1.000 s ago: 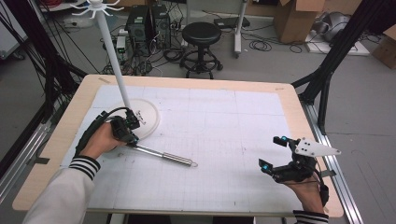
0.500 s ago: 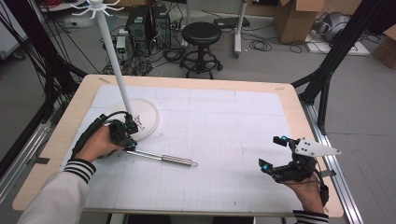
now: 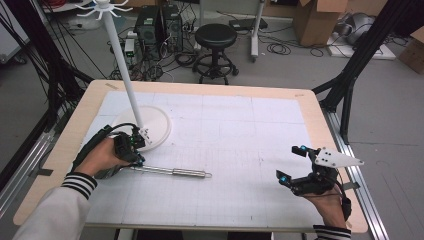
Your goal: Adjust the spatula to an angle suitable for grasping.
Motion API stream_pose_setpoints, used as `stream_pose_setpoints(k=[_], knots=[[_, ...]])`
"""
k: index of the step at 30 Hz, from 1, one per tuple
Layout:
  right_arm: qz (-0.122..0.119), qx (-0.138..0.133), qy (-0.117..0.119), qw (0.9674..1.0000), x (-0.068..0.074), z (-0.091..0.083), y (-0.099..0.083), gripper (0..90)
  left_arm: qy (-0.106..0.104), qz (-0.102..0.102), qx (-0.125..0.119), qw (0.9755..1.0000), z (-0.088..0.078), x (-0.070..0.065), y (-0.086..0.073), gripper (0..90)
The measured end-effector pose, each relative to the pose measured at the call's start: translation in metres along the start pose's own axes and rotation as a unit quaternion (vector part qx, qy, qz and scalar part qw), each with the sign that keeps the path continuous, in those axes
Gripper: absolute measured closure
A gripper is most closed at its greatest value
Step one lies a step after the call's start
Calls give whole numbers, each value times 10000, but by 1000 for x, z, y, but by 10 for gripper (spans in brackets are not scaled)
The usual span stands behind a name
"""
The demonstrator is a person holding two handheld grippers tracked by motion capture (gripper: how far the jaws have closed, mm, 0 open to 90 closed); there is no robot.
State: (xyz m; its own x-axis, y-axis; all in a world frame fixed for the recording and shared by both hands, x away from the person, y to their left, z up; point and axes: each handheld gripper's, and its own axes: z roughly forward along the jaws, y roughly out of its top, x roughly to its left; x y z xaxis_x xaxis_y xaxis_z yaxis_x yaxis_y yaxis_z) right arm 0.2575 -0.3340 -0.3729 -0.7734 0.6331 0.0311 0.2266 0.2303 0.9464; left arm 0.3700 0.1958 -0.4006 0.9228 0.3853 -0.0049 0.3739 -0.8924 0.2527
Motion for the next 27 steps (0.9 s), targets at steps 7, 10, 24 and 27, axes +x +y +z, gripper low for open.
stream_pose_setpoints(k=[7,10,24,27], knots=[[-19,3,5,10000,0,1,1,4,-150,161,40,9998,-2,-2,-5,900],[-6,7,-5,10000,0,2,1,4,-225,210,26,9995,-2,-4,-7,900],[3,-2,-2,10000,0,3,1,4,-241,307,-356,9986,-18,-7,-12,900],[12,13,13,10000,0,3,1,3,-182,425,-523,9976,-26,-9,-11,896]])
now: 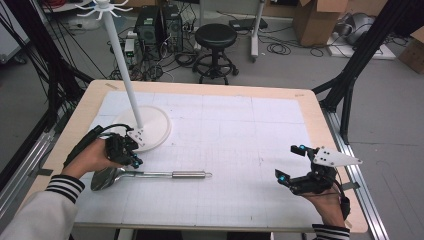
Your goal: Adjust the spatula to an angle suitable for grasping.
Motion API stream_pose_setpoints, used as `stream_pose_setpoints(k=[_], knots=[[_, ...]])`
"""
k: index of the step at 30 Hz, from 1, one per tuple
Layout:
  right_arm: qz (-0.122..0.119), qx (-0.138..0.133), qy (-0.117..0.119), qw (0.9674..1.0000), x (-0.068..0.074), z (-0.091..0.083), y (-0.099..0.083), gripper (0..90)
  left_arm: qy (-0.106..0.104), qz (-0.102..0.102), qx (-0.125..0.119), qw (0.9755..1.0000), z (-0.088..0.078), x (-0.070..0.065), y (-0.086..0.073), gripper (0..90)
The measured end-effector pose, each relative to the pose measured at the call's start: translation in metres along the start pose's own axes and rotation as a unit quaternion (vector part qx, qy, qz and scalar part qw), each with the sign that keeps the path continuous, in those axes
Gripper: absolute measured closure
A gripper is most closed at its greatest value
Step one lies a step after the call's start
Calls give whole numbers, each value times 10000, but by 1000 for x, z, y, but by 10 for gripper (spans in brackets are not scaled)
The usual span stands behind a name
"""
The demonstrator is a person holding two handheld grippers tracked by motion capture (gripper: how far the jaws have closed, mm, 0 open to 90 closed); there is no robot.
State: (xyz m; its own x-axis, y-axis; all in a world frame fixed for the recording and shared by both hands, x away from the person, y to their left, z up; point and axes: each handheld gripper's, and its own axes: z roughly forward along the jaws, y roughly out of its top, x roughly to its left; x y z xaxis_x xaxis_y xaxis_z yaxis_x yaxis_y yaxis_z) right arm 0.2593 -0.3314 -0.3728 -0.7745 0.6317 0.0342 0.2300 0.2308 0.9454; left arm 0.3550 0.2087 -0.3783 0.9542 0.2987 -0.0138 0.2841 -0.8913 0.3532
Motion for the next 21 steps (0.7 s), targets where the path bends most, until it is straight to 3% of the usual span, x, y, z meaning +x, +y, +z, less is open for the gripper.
stream_pose_setpoints(k=[2,3,7,11,12,13,14,15,16,17,18,19,21], knots=[[-5,1,-4,10000,0,0,0,4,11,36,-128,9999,-5,-1,0,880],[12,-17,-7,10000,0,0,1,3,-28,-98,-237,9997,-6,-3,1,853],[-30,-8,-14,10000,0,-1,1,4,45,66,-296,9995,-12,-5,0,661],[-21,-22,-17,10000,1,-1,1,4,124,22,-434,9990,-13,-11,1,453],[-17,-19,-17,10000,1,-1,1,4,68,144,-434,9989,-14,-11,1,396],[-20,-20,-16,10000,1,-1,1,4,32,-54,-630,9980,-12,-16,2,353],[-29,-14,-16,10000,1,-1,1,3,37,158,-482,9987,-14,-13,3,316],[-31,-17,-18,10000,1,0,2,4,1,-15,-646,9979,-12,-17,3,259],[-35,-19,-15,10000,0,0,2,4,85,219,-470,9986,-13,-15,5,198],[-24,-14,-15,10000,1,0,2,4,64,26,-650,9979,-10,-18,5,133],[-14,-17,-13,10000,1,0,2,4,45,173,-452,9988,-12,-15,7,74],[-19,-13,-4,10000,1,0,2,3,-31,-47,-692,9976,-8,-19,8,18],[-17,-20,-19,10000,1,0,2,4,-105,-19,-661,9978,-8,-22,10,17]])
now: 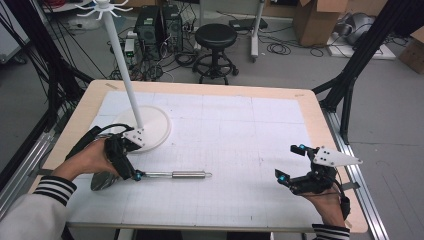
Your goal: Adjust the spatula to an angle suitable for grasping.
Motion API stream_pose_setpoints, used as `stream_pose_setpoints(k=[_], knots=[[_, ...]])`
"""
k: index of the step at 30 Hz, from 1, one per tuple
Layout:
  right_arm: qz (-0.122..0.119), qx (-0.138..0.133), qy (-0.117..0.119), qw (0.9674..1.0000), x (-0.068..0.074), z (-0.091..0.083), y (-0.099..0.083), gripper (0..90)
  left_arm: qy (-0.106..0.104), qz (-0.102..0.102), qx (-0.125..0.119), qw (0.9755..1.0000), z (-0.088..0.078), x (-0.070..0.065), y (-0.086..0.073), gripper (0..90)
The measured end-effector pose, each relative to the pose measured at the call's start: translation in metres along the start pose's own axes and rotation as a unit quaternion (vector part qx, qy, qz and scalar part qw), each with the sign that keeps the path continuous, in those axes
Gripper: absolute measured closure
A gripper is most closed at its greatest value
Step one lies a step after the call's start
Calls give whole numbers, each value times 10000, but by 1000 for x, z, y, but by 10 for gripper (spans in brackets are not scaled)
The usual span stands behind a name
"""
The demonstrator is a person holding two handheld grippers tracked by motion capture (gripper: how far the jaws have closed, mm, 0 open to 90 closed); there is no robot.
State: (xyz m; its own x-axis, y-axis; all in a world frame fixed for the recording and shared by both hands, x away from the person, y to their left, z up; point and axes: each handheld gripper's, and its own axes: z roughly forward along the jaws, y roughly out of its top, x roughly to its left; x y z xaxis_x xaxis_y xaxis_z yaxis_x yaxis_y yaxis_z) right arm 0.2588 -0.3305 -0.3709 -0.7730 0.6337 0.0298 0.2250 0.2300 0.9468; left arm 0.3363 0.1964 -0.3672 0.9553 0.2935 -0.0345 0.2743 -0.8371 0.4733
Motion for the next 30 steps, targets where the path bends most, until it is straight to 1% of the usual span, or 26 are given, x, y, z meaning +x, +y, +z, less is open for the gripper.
stream_pose_setpoints(k=[1,2,3,4,5,6,7,8,9,10,11,12,13,14,15,16,17,19,20,22,24,25,26,27,28,30], knots=[[-4,-1,-1,10000,0,0,0,4,114,264,202,9994,-1,1,1,17],[-9,4,-1,10000,0,0,0,4,139,119,110,9998,2,-2,1,17],[-27,-1,0,10000,-1,0,0,4,159,102,101,9998,3,-3,1,17],[-24,2,3,10000,-1,0,0,3,198,372,322,9986,2,0,2,17],[9,15,10,10000,0,0,0,4,209,170,143,9995,5,-4,2,17],[-5,5,16,10000,0,0,0,4,227,225,146,9994,6,-4,2,17],[-6,4,19,10000,0,0,0,4,250,426,308,9983,5,-2,4,17],[-9,5,16,10000,0,0,0,4,260,332,194,9989,8,-5,4,17],[-15,9,18,10000,0,0,0,4,311,579,344,9972,7,-4,5,17],[-27,1,10,10000,0,0,0,4,311,711,480,9958,7,-3,6,17],[-27,2,12,10000,0,0,0,4,234,538,276,9979,11,-7,5,17],[-1,17,11,10000,0,0,0,4,218,630,295,9973,13,-9,5,17],[0,5,20,10000,0,0,0,4,213,630,297,9973,15,-10,5,22],[-7,5,18,10000,0,0,-1,4,204,822,476,9953,14,-9,7,30],[4,18,27,10000,0,1,-1,4,189,785,442,9958,16,-11,7,33],[-9,18,27,10000,0,1,-1,4,231,1048,668,9920,17,-9,9,33],[-12,14,28,10000,0,1,0,3,156,847,496,9950,21,-13,8,34],[-5,10,37,10000,0,1,0,3,157,958,574,9936,24,-13,10,59],[3,7,35,10000,0,1,0,4,110,988,586,9933,26,-14,10,85],[-11,-7,21,10000,-1,0,0,4,68,1012,585,9931,29,-14,10,93],[-31,-1,7,10000,-1,0,-1,4,77,1098,704,9914,30,-13,11,97],[-12,-4,11,10000,-1,0,-1,3,41,1109,762,9909,31,-14,11,114],[-28,-3,10,10000,-1,-1,-1,4,18,1139,782,9904,32,-14,11,143],[-25,-3,15,10000,-1,-1,0,4,6,1219,854,9889,32,-13,12,181],[-21,-17,16,10000,-1,0,0,4,-44,1239,871,9885,33,-13,12,216],[-4,-9,22,10000,-1,0,-1,4,-52,1257,936,9876,34,-13,12,267]])
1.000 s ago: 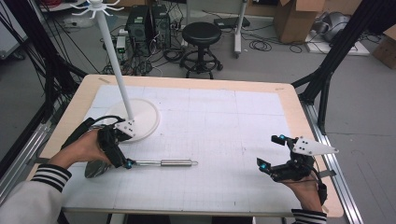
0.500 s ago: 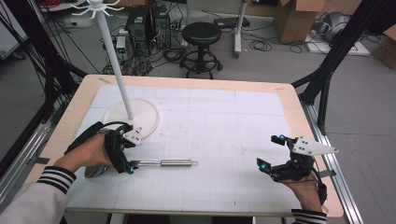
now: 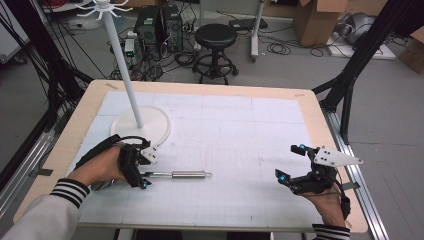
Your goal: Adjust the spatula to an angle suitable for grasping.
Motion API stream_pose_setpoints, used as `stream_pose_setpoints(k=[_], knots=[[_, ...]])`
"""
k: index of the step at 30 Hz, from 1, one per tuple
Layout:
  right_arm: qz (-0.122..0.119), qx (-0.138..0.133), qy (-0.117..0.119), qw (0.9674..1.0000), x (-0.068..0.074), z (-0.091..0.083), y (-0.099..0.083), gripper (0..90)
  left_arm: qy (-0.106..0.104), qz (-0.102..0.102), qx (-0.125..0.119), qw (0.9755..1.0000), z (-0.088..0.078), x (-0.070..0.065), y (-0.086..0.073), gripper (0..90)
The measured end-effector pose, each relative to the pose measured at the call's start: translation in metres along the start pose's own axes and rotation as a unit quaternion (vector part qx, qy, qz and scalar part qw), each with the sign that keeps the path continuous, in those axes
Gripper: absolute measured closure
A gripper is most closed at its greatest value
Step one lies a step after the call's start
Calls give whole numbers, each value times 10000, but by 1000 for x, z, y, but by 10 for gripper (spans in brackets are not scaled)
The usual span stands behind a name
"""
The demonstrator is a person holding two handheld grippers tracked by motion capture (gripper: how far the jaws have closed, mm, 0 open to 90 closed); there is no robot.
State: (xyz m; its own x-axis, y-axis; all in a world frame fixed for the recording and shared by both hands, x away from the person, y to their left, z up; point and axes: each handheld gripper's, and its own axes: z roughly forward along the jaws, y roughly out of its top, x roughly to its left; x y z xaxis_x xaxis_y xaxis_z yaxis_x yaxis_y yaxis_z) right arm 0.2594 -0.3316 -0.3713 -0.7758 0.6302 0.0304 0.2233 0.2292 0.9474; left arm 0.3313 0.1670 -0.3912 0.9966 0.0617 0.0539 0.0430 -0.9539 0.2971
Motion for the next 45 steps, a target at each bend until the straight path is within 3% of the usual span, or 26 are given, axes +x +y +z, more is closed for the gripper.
stream_pose_setpoints(k=[13,26,34,39,45], knots=[[5,-9,13,10000,0,1,0,4,-16,8,254,9997,9,3,1,465],[8,-6,20,10000,0,1,0,4,-65,-31,390,9992,15,4,3,604],[-3,11,27,10000,0,1,-1,3,-77,-103,440,9989,14,5,1,644],[1,8,23,10000,0,1,-1,4,-124,25,489,9987,15,5,1,727],[0,8,30,10000,0,1,0,4,-62,82,506,9987,15,2,2,739]])
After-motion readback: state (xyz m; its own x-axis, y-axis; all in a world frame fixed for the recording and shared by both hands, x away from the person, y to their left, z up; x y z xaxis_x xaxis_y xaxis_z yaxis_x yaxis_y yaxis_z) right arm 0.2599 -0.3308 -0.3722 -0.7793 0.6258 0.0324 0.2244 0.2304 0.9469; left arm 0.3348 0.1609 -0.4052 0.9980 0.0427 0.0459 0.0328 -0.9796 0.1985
